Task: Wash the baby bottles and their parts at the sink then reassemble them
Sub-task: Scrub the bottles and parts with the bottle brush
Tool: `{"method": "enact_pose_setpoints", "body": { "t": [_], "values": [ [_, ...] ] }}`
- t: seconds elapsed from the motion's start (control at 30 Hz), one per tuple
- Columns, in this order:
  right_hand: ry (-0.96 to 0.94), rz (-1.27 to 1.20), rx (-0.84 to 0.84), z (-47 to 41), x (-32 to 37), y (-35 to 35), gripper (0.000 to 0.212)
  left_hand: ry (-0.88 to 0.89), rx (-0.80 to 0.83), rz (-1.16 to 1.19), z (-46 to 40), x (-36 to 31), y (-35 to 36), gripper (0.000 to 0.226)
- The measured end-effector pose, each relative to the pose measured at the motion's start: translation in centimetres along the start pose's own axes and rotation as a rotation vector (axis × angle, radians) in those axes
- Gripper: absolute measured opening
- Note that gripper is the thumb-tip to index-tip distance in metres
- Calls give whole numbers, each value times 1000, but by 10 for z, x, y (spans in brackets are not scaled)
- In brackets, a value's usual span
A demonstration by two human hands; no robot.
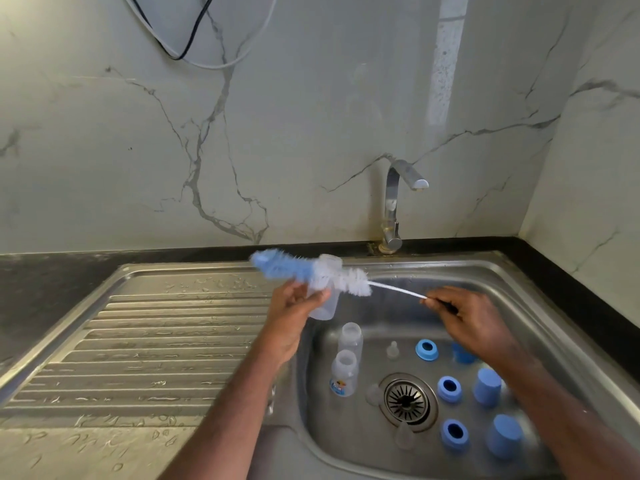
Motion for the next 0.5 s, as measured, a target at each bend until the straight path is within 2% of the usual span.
{"method": "enact_pose_setpoints", "body": {
  "t": [0.07, 0.23, 0.4, 0.5],
  "values": [
    [61, -7, 2, 1, -12, -3, 10, -9, -8, 15, -3, -1, -12, 48],
    [-54, -46, 25, -3, 17, 14, 12, -8, 36, -110, 3, 4, 12, 24],
    [56, -25, 3, 1, -9, -3, 8, 3, 4, 58, 0, -6, -9, 47],
    [47, -41, 7, 1, -9, -2, 9, -23, 51, 36, 3, -4, -5, 44]
  ]
}}
Point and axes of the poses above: each hand's wrist, its own z-axis away from the middle knuckle, its own y-axis out of the palm, x = y × z, the point moved 2 cm from there along -z, towards the middle knuckle, and after that the axes turned 1 degree about -y, right-handed, at the moved point
